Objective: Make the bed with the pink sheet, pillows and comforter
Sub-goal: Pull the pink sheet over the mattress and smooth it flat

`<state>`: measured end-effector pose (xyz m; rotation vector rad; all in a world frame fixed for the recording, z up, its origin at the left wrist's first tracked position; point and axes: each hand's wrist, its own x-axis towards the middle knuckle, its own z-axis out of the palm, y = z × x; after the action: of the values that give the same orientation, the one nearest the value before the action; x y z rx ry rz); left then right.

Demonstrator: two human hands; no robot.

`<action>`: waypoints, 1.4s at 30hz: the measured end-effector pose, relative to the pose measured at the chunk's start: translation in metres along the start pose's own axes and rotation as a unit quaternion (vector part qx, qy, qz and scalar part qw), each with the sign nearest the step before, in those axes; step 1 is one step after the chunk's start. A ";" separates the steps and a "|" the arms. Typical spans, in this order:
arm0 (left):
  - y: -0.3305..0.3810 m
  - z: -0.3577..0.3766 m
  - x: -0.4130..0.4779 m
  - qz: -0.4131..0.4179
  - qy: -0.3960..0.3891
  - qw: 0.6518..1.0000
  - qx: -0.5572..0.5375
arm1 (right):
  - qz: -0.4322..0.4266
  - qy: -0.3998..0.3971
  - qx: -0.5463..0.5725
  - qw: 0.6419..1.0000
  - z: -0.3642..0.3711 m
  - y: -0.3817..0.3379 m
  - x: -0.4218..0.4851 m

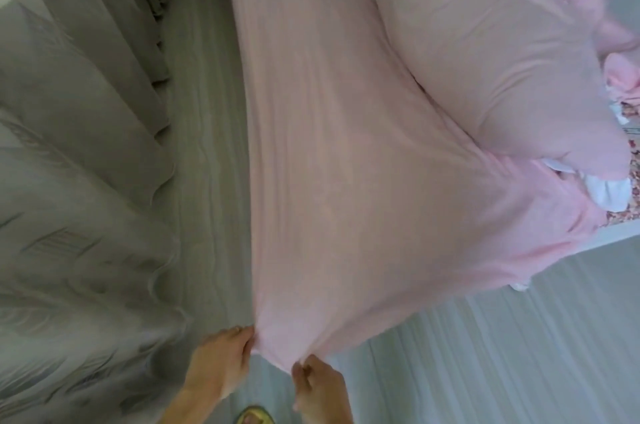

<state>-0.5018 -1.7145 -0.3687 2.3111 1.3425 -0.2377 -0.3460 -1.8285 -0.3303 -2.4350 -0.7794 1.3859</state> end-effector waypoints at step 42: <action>0.097 -0.180 0.232 -0.003 0.113 0.986 -0.120 | -0.147 0.239 -0.188 0.941 -0.214 -0.159 0.136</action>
<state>-0.3141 -1.4912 -0.2656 2.1793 1.4001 0.1822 -0.1609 -1.6086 -0.2459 -2.6184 -1.2929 0.5347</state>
